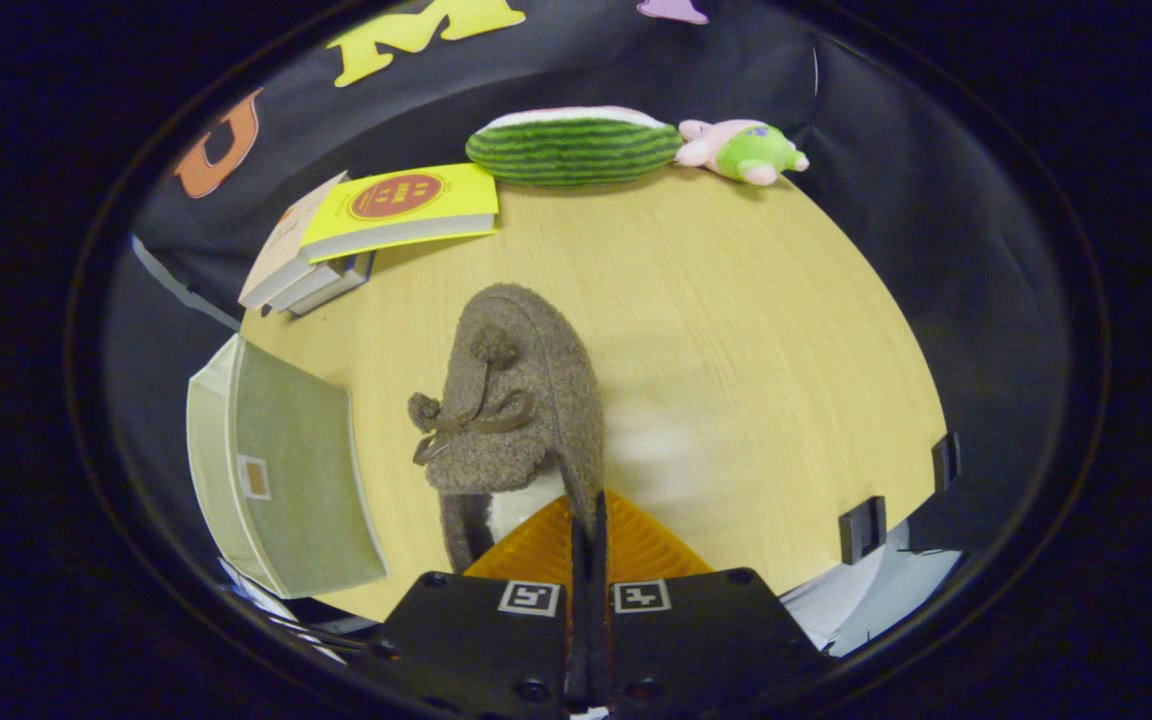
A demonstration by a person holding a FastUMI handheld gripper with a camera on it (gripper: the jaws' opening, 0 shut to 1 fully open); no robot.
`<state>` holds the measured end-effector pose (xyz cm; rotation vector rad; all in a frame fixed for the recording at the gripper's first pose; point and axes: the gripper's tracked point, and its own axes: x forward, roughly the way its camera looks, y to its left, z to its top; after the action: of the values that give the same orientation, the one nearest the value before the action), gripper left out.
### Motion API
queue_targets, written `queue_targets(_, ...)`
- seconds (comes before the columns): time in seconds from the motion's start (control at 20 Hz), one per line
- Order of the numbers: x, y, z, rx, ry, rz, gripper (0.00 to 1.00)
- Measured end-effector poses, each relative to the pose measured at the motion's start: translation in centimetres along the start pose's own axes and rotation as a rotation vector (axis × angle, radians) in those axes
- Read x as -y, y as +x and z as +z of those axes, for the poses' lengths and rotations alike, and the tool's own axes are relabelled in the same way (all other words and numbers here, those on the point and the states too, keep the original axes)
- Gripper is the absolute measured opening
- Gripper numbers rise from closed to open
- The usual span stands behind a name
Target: Open the storage box then place both shoes into the box .Put the left shoe in first, then the right shoe, with the right side of both shoes facing outward in a uniform manner.
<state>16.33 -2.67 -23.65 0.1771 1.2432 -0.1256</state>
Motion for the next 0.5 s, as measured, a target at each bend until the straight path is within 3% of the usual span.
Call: queue_targets(0.5, -8.1, -9.4, 0.6, 0.086, -0.042, 0.069, 0.06)
